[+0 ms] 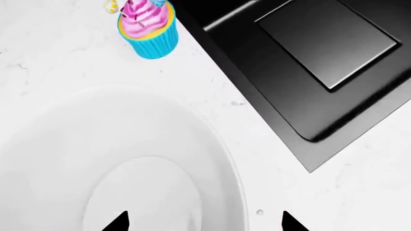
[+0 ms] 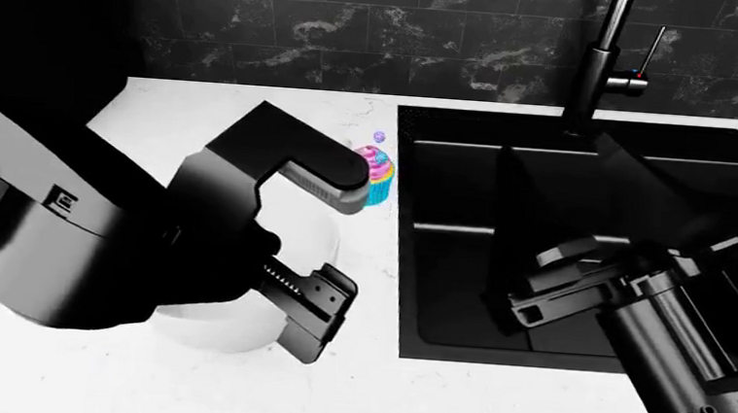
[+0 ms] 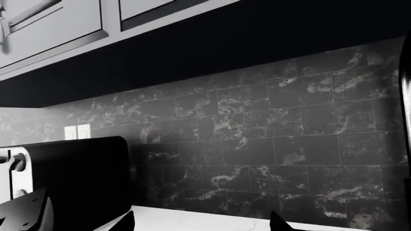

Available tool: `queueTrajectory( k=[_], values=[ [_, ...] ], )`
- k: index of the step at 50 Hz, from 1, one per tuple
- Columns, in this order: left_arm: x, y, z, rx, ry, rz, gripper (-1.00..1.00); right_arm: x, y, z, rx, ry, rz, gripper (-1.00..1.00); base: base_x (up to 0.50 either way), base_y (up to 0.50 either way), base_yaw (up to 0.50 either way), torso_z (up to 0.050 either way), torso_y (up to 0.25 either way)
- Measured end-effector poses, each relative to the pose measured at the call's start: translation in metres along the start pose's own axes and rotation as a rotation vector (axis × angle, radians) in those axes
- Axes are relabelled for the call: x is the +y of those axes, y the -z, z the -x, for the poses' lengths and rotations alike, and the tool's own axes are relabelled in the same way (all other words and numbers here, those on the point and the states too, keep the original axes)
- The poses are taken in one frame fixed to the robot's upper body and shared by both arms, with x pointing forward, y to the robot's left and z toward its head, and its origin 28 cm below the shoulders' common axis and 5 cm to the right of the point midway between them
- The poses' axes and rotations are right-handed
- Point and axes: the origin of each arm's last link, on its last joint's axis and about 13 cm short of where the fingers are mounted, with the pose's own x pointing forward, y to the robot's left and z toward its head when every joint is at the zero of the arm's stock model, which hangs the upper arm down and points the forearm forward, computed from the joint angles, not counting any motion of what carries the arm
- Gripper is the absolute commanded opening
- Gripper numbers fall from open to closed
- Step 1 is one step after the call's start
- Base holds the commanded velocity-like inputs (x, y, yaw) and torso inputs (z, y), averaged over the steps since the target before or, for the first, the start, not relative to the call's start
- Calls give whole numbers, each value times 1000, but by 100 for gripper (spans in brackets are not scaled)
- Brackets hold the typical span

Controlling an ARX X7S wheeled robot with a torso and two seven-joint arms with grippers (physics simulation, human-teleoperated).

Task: Move the fresh-baked cupcake off the tray onto the counter, and place the bowl used for mixing into the sink.

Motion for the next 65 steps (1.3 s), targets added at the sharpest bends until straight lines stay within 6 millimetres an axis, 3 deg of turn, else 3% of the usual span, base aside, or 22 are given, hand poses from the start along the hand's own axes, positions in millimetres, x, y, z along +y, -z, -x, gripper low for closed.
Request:
queueTrajectory(
  k=[42, 65],
  values=[
    [4, 6, -42, 112, 74, -8, 100, -1, 6, -1, 15, -7, -6, 100, 0, 0, 0, 0, 0],
    [1, 6, -51, 113, 138, -10, 100, -2, 10, -3, 27, -3, -6, 100, 0, 0, 0, 0, 0]
  ],
)
